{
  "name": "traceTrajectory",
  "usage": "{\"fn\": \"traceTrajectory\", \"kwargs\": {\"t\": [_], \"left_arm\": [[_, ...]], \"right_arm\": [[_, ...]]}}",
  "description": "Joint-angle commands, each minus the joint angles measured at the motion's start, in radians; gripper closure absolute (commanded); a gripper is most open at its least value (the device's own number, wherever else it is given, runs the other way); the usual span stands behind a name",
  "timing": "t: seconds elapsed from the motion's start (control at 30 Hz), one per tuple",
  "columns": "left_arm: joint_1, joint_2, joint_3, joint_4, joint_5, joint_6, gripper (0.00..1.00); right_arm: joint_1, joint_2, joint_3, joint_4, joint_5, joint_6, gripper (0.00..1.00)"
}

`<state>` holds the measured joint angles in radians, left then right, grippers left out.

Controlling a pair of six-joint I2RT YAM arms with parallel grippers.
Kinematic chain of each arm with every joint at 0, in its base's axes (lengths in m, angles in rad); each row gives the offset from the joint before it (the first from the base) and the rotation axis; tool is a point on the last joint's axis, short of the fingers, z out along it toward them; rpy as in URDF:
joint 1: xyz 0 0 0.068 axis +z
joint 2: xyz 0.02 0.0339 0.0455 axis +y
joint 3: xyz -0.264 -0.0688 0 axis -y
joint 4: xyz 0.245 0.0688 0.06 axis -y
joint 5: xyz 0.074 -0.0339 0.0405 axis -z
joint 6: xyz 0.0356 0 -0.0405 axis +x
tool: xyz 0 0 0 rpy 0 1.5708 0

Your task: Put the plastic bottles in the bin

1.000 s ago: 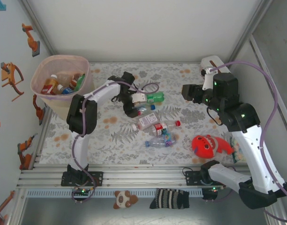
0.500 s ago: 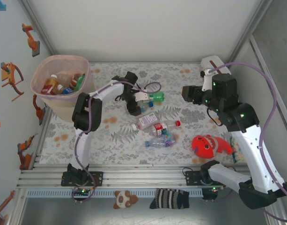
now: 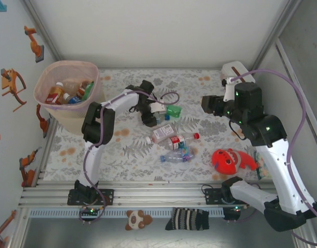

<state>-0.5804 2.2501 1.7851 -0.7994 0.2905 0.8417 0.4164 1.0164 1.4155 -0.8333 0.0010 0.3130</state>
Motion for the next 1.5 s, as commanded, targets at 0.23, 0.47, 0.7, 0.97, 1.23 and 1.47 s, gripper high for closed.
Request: {"fn": "traceTrajectory", "kwargs": {"t": [0.23, 0.47, 0.7, 0.97, 1.23, 1.47], "left_arm": [[-0.005, -0.143, -0.081, -0.026, -0.039, 0.031, 0.47], [-0.004, -0.283, -0.129, -0.033, -0.053, 0.013, 0.48], [0.002, -0.444, -0.133, -0.049, -0.054, -0.029, 0.49], [0.045, -0.609, -0.056, -0.113, -0.071, -0.105, 0.49], [0.174, -0.766, 0.044, -0.145, -0.063, -0.23, 0.51], [0.348, -0.837, 0.167, -0.214, -0.072, -0.321, 0.51]], "right_arm": [[-0.001, -0.022, -0.009, -0.01, 0.025, -0.015, 0.29], [0.001, -0.029, -0.01, -0.004, 0.021, -0.014, 0.29], [-0.001, -0.021, -0.012, 0.013, 0.007, -0.014, 0.29], [-0.001, 0.009, -0.009, 0.047, -0.022, -0.011, 0.29], [0.0, 0.031, -0.001, 0.066, -0.038, -0.014, 0.29], [0.0, 0.043, 0.001, 0.072, -0.05, -0.013, 0.29]]}}
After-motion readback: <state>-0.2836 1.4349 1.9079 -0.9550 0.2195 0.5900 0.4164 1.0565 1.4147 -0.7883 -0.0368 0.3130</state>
